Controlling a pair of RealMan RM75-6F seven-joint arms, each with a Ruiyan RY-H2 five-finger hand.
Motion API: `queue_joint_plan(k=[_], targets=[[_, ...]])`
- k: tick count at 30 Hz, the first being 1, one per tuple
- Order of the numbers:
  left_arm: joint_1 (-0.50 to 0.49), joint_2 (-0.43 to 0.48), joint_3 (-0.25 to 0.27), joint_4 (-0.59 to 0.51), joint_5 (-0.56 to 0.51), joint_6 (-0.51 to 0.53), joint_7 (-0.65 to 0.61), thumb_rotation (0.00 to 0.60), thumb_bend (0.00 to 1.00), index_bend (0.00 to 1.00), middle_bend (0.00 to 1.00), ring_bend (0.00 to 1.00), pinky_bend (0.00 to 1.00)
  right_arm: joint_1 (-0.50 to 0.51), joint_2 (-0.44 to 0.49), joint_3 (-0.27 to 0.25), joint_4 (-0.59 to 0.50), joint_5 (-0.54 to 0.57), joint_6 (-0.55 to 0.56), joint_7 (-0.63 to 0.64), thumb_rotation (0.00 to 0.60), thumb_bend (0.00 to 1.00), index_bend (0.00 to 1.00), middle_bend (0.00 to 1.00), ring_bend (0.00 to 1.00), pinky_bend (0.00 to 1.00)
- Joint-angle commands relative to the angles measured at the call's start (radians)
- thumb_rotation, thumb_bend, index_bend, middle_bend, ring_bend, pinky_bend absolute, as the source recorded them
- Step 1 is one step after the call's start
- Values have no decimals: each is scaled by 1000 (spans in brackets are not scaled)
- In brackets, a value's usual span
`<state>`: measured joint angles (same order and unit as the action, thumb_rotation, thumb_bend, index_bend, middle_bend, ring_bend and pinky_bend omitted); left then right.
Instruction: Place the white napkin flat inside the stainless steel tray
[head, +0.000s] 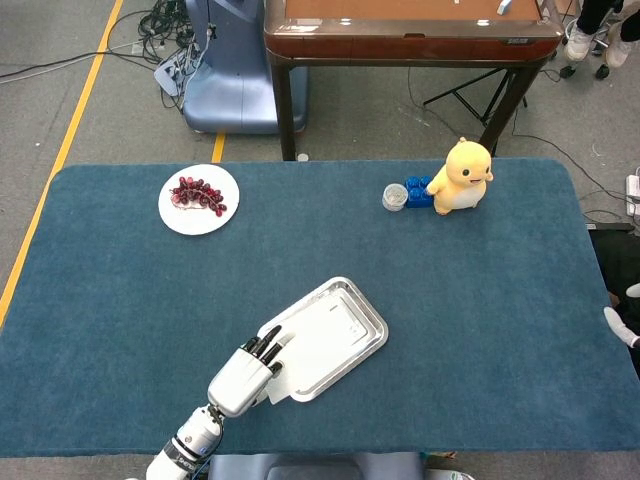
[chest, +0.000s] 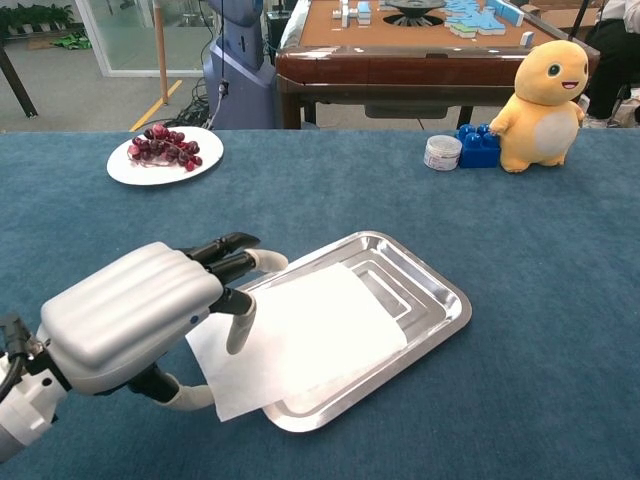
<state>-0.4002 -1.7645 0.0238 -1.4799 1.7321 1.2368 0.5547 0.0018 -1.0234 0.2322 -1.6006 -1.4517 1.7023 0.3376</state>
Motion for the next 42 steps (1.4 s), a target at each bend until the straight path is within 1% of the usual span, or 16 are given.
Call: queue_joint_plan(k=[1,9,23,42], targets=[[-4,-5,0,4,-2,-5,5,600,105,563,144,64,311,-1,1,1,0,0,1,1,600,189,520,302,185,103],[-16,-31,-8,9,-14,-15,20,600,105,559,144,64,311,-6,2,7,-1,6,11,14,600,189,520,302,185,103],[-37,-49,-12,31,-34,-35,31,600,105,551,144,64,311,-16,10,21,1,27,20,29,600,189,520,306,185,103],[-74,-98,-43,59,-71,-61,59,600,105,525,144,64,311,-35,28,49,12,70,31,76,600,188,520,306,185,103]])
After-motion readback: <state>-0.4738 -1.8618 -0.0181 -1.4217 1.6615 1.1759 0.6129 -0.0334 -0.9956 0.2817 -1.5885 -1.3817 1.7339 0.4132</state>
